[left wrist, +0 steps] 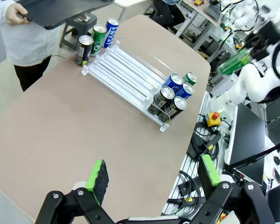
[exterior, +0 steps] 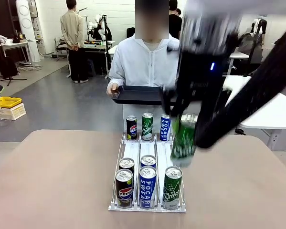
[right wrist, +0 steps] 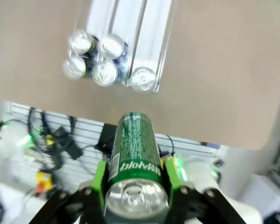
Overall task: Retrieve and hand over the desired beverage to the person.
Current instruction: Pick up a can of the same type that the person held from the Automatic Can Dispenser.
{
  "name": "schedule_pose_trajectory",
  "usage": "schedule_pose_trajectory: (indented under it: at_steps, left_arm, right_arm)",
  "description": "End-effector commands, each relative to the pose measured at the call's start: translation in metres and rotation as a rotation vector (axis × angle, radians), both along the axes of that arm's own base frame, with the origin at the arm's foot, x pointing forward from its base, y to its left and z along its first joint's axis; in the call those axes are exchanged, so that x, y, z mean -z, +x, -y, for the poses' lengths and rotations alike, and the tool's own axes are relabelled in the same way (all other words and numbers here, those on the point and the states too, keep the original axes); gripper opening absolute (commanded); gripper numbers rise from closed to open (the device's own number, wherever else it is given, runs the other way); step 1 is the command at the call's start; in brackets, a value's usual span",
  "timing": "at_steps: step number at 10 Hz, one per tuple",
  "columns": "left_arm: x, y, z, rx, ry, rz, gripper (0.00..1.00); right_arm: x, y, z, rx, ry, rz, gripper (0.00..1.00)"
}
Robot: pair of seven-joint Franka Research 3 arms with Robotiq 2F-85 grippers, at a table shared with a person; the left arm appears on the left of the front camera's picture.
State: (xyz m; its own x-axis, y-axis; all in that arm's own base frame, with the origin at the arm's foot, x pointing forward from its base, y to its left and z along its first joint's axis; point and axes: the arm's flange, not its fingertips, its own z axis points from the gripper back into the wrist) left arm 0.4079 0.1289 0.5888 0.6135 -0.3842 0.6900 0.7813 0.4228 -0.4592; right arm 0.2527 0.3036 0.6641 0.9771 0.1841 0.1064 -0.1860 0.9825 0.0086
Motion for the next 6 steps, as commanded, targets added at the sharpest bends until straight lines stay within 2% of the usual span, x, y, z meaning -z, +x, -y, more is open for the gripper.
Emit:
schedule_pose_trajectory:
  at_steps: [1, 3, 6]
  left_arm:
    - [-0.003, 0.0, 0.0, 0.003, -0.011, -0.001, 1.0]
    - [-0.003, 0.0, 0.0, 0.003, -0.011, -0.001, 1.0]
    - [-0.003, 0.0, 0.0, 0.003, -0.011, -0.001, 1.0]
  right_arm:
    - [-0.058, 0.022, -0.012, 0.078, -0.007, 0.08, 0.55]
    - [-0.106, 0.041, -0.007, 0.136, 0.076, 0.09, 0.55]
    - [-0.118, 0.077, -0.002, 0.159, 0.125, 0.037, 0.55]
